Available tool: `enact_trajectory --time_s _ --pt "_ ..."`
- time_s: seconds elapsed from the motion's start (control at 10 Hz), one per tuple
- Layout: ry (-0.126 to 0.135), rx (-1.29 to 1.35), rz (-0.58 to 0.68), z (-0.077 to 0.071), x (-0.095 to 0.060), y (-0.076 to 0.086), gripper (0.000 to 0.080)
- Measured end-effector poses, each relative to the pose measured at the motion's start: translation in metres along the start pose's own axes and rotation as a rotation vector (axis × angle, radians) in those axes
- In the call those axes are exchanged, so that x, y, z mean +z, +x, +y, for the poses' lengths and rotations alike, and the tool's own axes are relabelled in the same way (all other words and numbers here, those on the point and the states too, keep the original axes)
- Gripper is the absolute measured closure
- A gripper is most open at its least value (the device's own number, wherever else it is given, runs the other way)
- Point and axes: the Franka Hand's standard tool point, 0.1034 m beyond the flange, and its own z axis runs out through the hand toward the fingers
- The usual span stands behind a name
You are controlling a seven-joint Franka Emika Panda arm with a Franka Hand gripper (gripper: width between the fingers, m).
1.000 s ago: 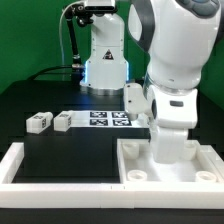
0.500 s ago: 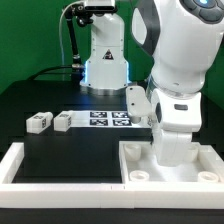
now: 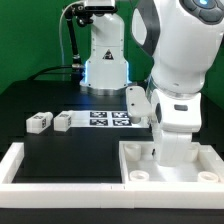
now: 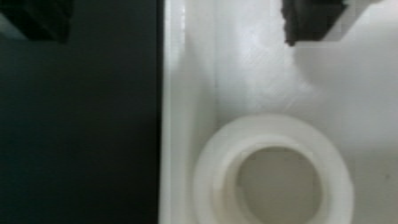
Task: Assemble square table
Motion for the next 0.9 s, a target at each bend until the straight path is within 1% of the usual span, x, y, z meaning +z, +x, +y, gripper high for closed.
enact_trajectory --time_s 0.3,0.7,0.8,0.9 --pt "0.000 0.000 0.000 0.000 0.000 0.000 0.0151" --pt "0.000 0.000 0.000 0.000 0.000 0.001 0.0150" --pt "-0.009 0.098 -0.003 -0.005 -0.009 0.008 0.0150" --pt "-0.024 0.163 -0.011 -0.015 -0.022 0.023 0.0150"
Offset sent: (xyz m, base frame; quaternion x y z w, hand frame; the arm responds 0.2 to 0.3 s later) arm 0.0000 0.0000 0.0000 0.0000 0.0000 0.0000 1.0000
